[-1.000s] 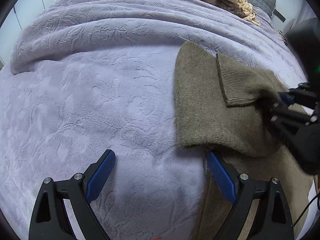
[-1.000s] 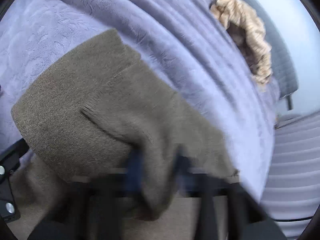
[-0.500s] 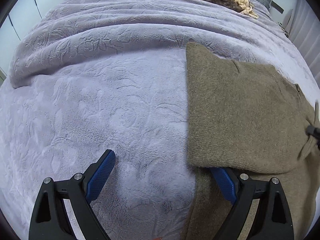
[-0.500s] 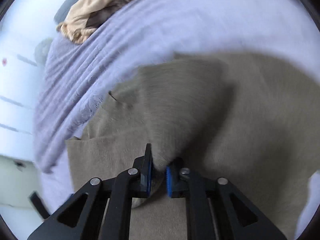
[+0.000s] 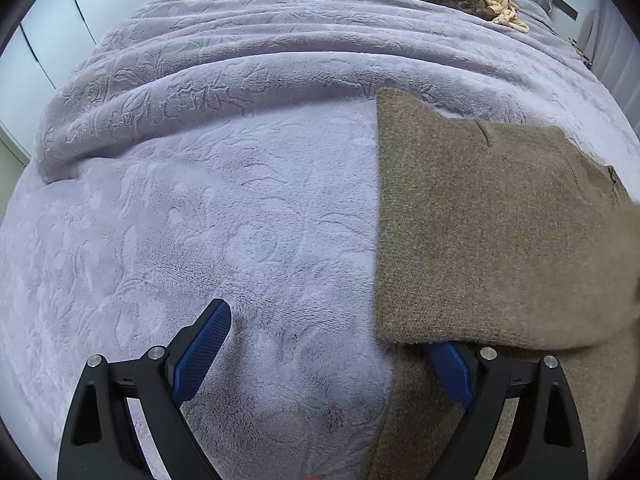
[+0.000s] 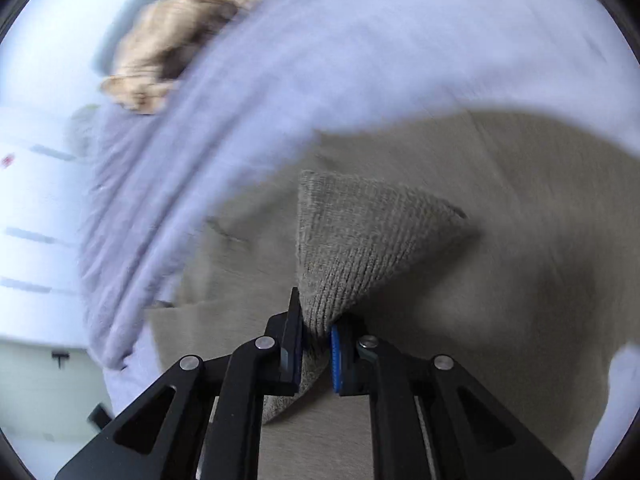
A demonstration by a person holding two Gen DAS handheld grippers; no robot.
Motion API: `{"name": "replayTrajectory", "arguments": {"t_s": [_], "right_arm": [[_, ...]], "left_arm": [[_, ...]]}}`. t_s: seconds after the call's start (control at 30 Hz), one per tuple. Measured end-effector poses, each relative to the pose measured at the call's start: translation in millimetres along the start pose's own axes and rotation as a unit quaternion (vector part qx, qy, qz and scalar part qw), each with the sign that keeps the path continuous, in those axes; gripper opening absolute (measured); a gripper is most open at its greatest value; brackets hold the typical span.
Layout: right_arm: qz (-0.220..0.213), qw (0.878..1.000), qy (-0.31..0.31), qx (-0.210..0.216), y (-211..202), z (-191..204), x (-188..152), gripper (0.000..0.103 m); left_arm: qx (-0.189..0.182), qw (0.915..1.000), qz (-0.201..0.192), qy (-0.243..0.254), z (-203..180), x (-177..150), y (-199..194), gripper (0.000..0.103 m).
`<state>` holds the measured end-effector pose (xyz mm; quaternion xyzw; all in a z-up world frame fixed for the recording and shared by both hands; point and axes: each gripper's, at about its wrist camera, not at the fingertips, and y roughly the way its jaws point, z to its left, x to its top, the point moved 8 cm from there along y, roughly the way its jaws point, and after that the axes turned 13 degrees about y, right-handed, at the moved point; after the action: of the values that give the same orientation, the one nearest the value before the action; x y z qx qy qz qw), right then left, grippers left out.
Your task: Fold small clothes
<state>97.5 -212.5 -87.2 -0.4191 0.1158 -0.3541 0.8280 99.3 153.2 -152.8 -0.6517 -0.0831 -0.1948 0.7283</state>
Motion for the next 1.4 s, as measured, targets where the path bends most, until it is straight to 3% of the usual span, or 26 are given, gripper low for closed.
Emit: {"name": "replayTrajectory", "arguments": {"t_s": [0.1,0.23,0.27,0.3,0.33,0.4,0.47,0.67,0.77,0.83,0.87,1.03,1.13,1.17,1.23,1.33,1.4], "right_arm": [[-0.028,0.997,-0.063,0.031,-18.5,11.7,11.2,0.012],[0.006,1.0,-0.018,0.022,-3.2,-44.3,14.8,0.016],[0.017,1.0,0.001,0.003,5.2,-61.2,14.5,0.022],[0.025,0.999,0.017,-0.017,11.2,-78.3,13.4,0.035],[0.026,0.999,0.037,-0.02,10.5,-91.0,10.7,0.036],[0.017,0.997,0.073,0.007,0.5,-102.2,8.4,0.048],[0.016,0.994,0.108,0.015,-8.6,-113.6,2.5,0.052],[0.03,0.985,0.163,0.04,-4.6,-100.8,-0.2,0.052],[0.032,0.984,0.176,0.0,10.6,-95.8,5.1,0.051],[0.028,0.984,0.176,-0.013,12.3,-89.4,6.8,0.012],[0.025,0.985,0.168,-0.011,7.0,-87.8,6.9,0.008],[0.005,0.996,0.086,-0.002,-11.9,-83.2,7.4,0.008],[0.005,0.997,0.054,-0.055,-10.3,-111.7,5.5,0.009],[0.008,0.996,0.056,-0.068,-9.6,-121.7,4.0,0.009],[0.01,0.995,0.079,-0.055,-14.6,-128.3,1.1,0.014],[0.016,0.994,0.094,-0.062,-25.1,-133.4,-5.0,0.021],[0.027,0.993,0.101,-0.061,-34.2,-135.9,-14.6,0.03]], "left_arm": [[0.001,1.0,-0.002,-0.004,0.9,0.6,2.2,0.094],[-0.004,1.0,0.002,0.003,0.8,-1.9,1.6,0.094],[-0.004,1.0,0.005,0.006,1.8,-3.8,-0.2,0.094],[-0.006,0.9999,0.005,0.011,3.6,-7.0,-3.9,0.094],[-0.007,0.9998,0.006,0.017,6.2,-8.7,-8.3,0.094],[-0.013,0.9997,0.005,0.019,13.7,-12.5,-17.4,0.094],[-0.025,0.9996,-0.002,0.009,23.3,-9.3,-27.4,0.094],[-0.034,0.9991,-0.022,0.013,21.5,25.1,-33.8,0.094],[-0.036,0.9985,-0.033,0.025,5.3,40.2,-34.1,0.094],[-0.043,0.9982,-0.033,0.027,-2.4,44.3,-31.9,0.094],[-0.046,0.998,-0.027,0.032,-7.1,43.5,-27.8,0.094],[-0.035,0.9977,0.018,0.055,-14.9,16.9,-2.4,0.094],[-0.039,0.9981,0.028,0.039,-8.5,4.8,0.0,0.094],[-0.039,0.9982,0.029,0.036,-5.5,2.8,-1.4,0.094],[-0.03,0.9983,0.03,0.039,-0.5,-0.2,-3.5,0.094],[0.01,0.9975,0.042,0.055,10.3,-6.1,-4.8,0.094],[0.006,0.9975,0.05,0.05,15.7,-12.0,-7.7,0.094]]}}
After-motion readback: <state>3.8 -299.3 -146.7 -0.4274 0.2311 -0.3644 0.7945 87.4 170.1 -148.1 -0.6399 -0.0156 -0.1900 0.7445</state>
